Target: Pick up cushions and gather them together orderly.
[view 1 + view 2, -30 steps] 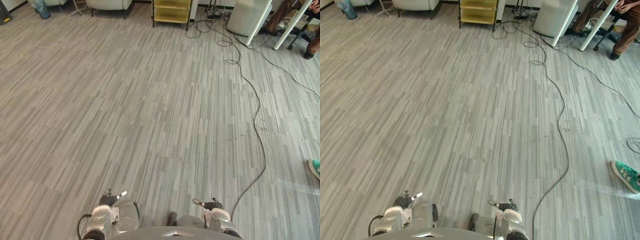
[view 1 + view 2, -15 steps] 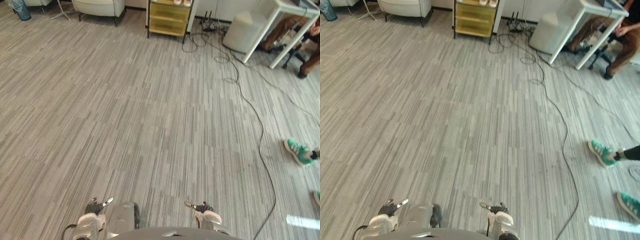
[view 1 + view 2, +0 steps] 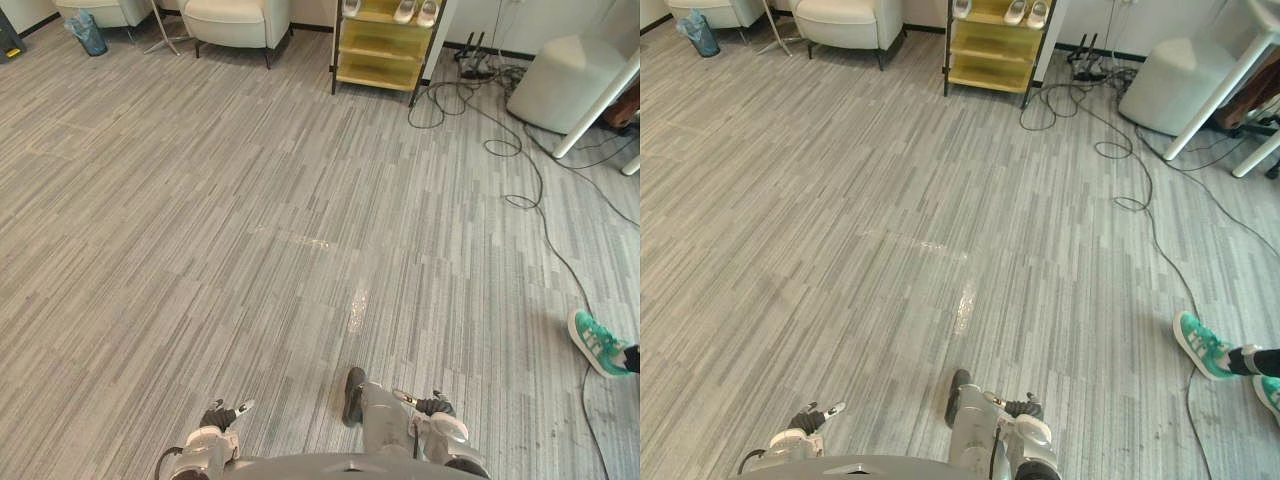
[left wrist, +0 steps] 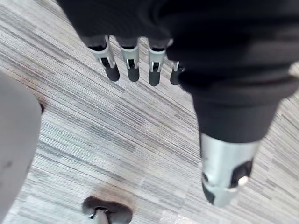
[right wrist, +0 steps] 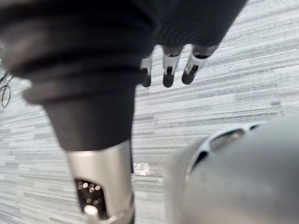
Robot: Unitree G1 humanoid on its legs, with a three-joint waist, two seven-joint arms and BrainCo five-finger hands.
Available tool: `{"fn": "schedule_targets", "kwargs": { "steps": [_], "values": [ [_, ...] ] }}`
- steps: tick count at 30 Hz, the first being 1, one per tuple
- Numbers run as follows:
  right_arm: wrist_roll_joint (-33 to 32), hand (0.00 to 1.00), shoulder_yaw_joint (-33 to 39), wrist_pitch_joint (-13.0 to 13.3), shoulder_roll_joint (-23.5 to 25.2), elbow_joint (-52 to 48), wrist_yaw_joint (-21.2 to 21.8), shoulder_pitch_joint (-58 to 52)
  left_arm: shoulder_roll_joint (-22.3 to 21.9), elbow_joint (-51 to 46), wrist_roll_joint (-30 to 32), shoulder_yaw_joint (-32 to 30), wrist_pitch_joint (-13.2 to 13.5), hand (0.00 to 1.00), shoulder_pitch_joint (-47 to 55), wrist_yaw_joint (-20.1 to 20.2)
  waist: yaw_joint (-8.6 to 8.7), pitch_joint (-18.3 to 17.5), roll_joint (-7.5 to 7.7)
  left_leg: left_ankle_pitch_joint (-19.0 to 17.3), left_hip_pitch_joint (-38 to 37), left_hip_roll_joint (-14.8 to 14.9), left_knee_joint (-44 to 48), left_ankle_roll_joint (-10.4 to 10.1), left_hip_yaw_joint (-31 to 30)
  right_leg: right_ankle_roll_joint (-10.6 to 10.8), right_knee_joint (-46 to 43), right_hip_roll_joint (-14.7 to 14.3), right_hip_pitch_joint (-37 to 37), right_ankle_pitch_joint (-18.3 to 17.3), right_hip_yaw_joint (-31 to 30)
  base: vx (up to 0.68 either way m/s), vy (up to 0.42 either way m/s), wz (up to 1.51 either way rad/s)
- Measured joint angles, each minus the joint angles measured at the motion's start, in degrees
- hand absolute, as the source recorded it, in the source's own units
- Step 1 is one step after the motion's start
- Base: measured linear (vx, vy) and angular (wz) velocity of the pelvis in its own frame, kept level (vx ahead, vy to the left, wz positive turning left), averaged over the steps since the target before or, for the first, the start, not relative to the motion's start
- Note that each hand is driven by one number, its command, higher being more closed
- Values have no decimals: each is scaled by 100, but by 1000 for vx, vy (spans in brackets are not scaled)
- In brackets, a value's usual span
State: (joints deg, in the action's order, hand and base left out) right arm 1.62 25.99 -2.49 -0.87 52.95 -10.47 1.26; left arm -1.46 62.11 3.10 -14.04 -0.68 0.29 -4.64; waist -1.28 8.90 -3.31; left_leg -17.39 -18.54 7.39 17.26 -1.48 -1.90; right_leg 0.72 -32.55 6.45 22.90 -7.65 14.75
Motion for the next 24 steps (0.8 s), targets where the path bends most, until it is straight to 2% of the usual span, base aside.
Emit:
{"fn": "schedule_targets", "kwargs": {
  "steps": [1, 2, 3, 4, 5, 7, 8, 9, 11, 12, 13, 14, 15, 16, 17, 20, 21, 23, 24],
  "values": [
    [-1, 0, -2, -4, 7, 9, -1, -6, -16, -7, 0, -23, 1, 0, 0, 4, 24, -2, -29, 130, 262, 88, 681, -216, -127, -60, 5, -41, -175, -124, 124, 560, -269, 37],
    [-1, 0, -6, -8, 20, 20, -2, -19, -41, -47, 0, -114, 1, 0, -3, 10, 62, 21, -78, 453, 657, 182, 1623, -440, -243, -100, 84, -125, -419, -246, 225, 431, -208, 30],
    [6, 0, -16, -9, 14, 20, -2, -28, -58, -86, 0, -168, 4, 0, -2, 9, 64, 47, -124, 906, 970, 246, 2364, -513, -313, -145, 180, -216, -624, -322, 280, 518, -190, 12],
    [8, 0, -89, -15, -32, 39, -14, -36, -74, -142, -17, -226, 15, 0, 40, 11, -12, 62, -194, 1354, 1577, 434, 3654, -734, -229, -267, 403, -398, -984, -442, 294, 518, -117, -15],
    [-3, 0, -121, -12, -46, 91, -14, -28, -59, -231, -28, -231, 35, 0, 55, 11, -64, 87, -265, 1261, 2004, 606, 4502, -598, 22, -330, 615, -537, -1334, -489, 282, 517, -76, -29],
    [-9, 0, -134, -23, -35, 232, -14, -2, -21, -373, -68, -241, 85, 0, 56, 11, -148, 171, -163, 904, 2559, 700, 5051, -306, 542, -322, 1050, -588, -1984, -521, 172, 541, -15, -25],
    [-17, 0, -168, -19, -30, 229, -28, -34, -31, -492, -81, -230, 97, 0, 64, 11, -185, 169, -153, 633, 3017, 710, 4943, -224, 852, -235, 1546, -579, -2509, -491, 109, 477, 19, -16],
    [-19, 0, -178, -21, -32, 236, -32, -41, -28, -527, -85, -224, 113, 0, 71, 10, -189, 169, -152, 541, 3185, 708, 4797, -186, 936, -183, 1698, -568, -2658, -467, 88, 466, 63, -19],
    [-20, 0, -205, -20, -16, 287, -58, -27, -14, -557, -149, -212, 173, 0, 48, 8, -235, 185, -128, 223, 3576, 652, 3604, -137, 1278, -34, 2063, -436, -3102, -385, 18, 524, 191, -25],
    [-21, 0, -210, -23, 0, 326, -81, -20, -1, -628, -177, -158, 185, 0, 37, 8, -263, 220, -73, 373, 3677, 411, 1990, -121, 1414, 159, 2191, -205, -3378, -472, 1, 592, 283, -25],
    [-21, 0, -212, -21, 9, 323, -85, -34, -5, -640, -174, -140, 188, 0, 38, 4, -297, 220, -73, 674, 3643, 317, 1182, -115, 1418, 298, 2209, -123, -3476, -561, -34, 584, 324, -26],
    [-21, 0, -256, -24, 30, 343, -90, -59, -20, -646, -178, -124, 199, 0, 5, 4, -359, 197, 28, 1391, 3434, 79, 765, 126, 1526, 528, 2265, 52, -3636, -707, -174, 394, 216, -10],
    [-24, 0, -286, -28, 59, 345, -90, -70, 23, -640, -171, -99, 197, 0, -6, 2, -345, 170, 112, 1395, 3382, -18, 654, 144, 1588, 469, 2311, 144, -3657, -675, -183, 461, 246, 2],
    [-21, 0, -399, -21, 139, 389, -77, -39, 115, -629, -172, -35, 211, 0, -16, -3, -335, 134, 202, 1305, 3384, -93, 583, 184, 1597, 189, 2556, 100, -3616, -394, -350, 423, 206, 2],
    [-21, 0, -397, -23, 215, 425, -78, 31, 208, -608, -222, -77, 206, 0, -26, 4, -423, 107, 267, 1152, 3440, -87, 776, 222, 1609, 175, 2672, 77, -3626, -96, -431, 394, 197, -4],
    [-17, 0, -395, -16, 282, 429, -74, 113, 310, -560, -232, -71, 197, 0, -50, 5, -477, 63, 362, 947, 3420, -119, 1137, 437, 1628, 355, 2644, 197, -3707, 326, -752, 365, 175, -14],
    [-7, 0, -393, -6, 251, 429, -70, 108, 346, -495, -229, -64, 190, 0, -43, 6, -503, 38, 369, 701, 3251, -217, 1145, 403, 1613, 428, 2294, 264, -3629, 367, -898, 294, 146, -34],
    [-2, 0, -389, -16, 204, 438, -66, 56, 343, -401, -232, -25, 177, 0, 11, 4, -479, -28, 284, 377, 3012, -216, 962, 345, 1590, 563, 1600, 308, -3378, 278, -1004, 245, 128, -27],
    [7, 0, -397, -19, 172, 433, -38, -71, 448, -367, -243, 244, 176, 0, 51, 9, -409, -83, 378, 169, 2816, -390, 949, 411, 1663, 808, -115, 582, -2615, 282, -1167, 269, 130, -12]
  ]
}}
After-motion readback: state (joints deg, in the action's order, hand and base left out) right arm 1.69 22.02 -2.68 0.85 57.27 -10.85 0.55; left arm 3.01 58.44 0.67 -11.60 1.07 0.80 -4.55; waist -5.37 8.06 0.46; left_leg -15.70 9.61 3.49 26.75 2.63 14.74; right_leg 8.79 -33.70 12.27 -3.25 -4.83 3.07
